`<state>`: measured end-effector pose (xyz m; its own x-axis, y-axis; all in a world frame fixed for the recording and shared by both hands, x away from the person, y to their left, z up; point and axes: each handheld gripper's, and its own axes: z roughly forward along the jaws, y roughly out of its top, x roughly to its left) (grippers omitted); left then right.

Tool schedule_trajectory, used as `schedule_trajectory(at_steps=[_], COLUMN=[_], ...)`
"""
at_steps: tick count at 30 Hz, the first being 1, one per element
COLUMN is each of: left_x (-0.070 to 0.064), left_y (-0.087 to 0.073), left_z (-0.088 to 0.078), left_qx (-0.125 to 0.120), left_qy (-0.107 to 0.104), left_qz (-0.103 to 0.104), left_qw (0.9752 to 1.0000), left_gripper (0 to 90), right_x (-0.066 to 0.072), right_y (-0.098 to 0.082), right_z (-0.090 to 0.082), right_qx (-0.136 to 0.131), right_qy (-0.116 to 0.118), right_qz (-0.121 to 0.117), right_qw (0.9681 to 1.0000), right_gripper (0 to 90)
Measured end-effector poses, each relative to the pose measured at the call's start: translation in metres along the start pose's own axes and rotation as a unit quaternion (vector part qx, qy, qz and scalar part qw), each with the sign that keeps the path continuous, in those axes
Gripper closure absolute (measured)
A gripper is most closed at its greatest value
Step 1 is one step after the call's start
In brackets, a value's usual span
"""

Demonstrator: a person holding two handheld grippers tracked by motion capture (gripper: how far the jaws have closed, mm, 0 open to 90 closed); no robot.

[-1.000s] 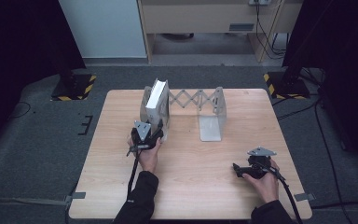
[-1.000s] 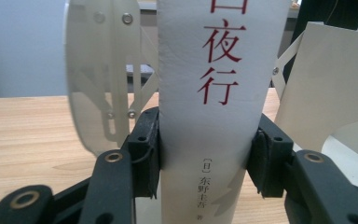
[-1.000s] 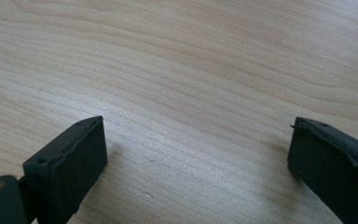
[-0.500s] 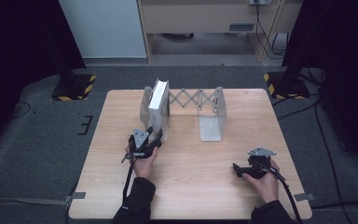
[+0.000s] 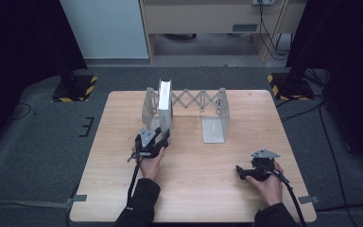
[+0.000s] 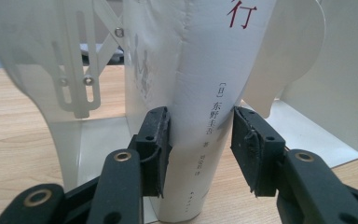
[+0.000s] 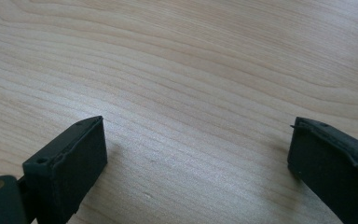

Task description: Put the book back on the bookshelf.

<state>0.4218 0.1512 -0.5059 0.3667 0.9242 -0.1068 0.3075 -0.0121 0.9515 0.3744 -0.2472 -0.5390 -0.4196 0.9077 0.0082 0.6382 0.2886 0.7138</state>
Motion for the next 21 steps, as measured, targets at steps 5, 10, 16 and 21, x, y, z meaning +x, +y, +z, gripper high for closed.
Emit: schedule_trajectory(at_steps=[5, 10, 16, 21], left_x=[0.0, 0.001, 0.012, 0.024], left_y=[0.002, 0.004, 0.005, -0.005], left_z=[-0.002, -0.017, -0.044, -0.072], left_qx=[0.007, 0.046, 0.095, 0.117], left_qy=[0.002, -0.009, -0.05, -0.076], left_qz=[0.023, 0.076, 0.079, 0.05], left_qw=[0.9997, 0.996, 0.9911, 0.9889], left_gripper=[54.9, 46.7, 39.5, 34.9], right_x=[0.0, 0.0, 0.0, 0.0], right_y=[0.0, 0.0, 0.0, 0.0], right_z=[0.0, 0.0, 0.0, 0.0], right_qx=[0.0, 0.0, 0.0, 0.0], right_qy=[0.0, 0.0, 0.0, 0.0], right_qz=[0.0, 0.0, 0.0, 0.0], right_qw=[1.0, 1.0, 1.0, 1.0], right_gripper=[4.9, 4.8, 4.8, 4.9])
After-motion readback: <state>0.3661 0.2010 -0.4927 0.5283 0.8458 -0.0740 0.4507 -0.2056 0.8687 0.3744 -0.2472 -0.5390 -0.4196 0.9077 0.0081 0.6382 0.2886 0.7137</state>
